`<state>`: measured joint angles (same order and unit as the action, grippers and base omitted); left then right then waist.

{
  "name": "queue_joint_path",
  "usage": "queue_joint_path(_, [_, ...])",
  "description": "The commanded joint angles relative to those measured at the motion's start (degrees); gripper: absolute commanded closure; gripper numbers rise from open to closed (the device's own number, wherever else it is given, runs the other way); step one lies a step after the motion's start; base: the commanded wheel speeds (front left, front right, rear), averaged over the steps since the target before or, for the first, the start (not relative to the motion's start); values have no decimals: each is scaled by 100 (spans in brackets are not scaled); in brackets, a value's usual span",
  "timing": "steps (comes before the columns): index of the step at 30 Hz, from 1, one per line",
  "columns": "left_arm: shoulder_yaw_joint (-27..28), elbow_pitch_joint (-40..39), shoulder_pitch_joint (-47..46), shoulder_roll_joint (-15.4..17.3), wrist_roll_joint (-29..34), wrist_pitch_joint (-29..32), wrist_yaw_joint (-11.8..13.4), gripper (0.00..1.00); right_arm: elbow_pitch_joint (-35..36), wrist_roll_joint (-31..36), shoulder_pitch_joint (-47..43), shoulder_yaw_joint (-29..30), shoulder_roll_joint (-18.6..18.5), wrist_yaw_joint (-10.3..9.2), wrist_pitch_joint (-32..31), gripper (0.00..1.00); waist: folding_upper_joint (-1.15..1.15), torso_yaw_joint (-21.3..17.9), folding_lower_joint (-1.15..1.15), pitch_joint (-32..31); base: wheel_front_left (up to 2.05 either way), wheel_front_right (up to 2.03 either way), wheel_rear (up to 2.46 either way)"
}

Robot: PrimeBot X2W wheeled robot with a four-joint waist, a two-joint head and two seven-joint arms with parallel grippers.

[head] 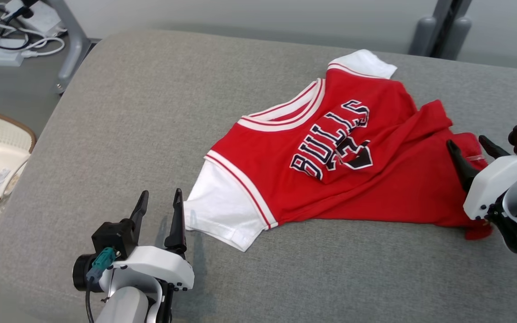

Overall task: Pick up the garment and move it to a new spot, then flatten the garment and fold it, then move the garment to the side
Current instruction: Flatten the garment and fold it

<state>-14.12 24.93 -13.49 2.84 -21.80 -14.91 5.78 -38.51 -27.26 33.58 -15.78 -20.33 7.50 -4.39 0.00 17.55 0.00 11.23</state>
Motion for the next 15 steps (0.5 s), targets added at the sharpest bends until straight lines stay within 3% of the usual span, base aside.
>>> queue_joint_path(1, [-9, -26, -118, 20, -52, -31, -15, 0, -90, -80, 106, -92, -93, -3, -13, 0, 0, 131, 0, 123, 0, 0, 0])
queue_joint_path(9, [-175, -116, -162, 20, -204, -32, 66, 0, -485, -556, 470, -816, -337, -3, 32, 0, 0, 284, 0, 292, 0, 0, 0])
queue_joint_path(10, [-193, -122, -172, 21, -213, -32, 83, 0, -501, -614, 502, -905, -353, -3, 52, 34, 0, 287, 0, 301, 0, 0, 0])
queue_joint_path(11, [-205, -129, -180, 21, -229, -32, 89, 0, -519, -661, 535, -994, -378, -3, 83, 82, 0, 287, 0, 310, 0, 0, 0])
queue_joint_path(12, [-215, -133, -186, 20, -237, -32, 103, 0, -533, -705, 563, -1085, -395, -3, 120, 100, 0, 282, 0, 316, 0, 0, 0])
queue_joint_path(15, [-222, -118, -177, 20, -246, -33, 140, 0, -576, -826, 606, -1345, -403, -3, 243, 100, 0, 238, 0, 296, 0, 0, 0])
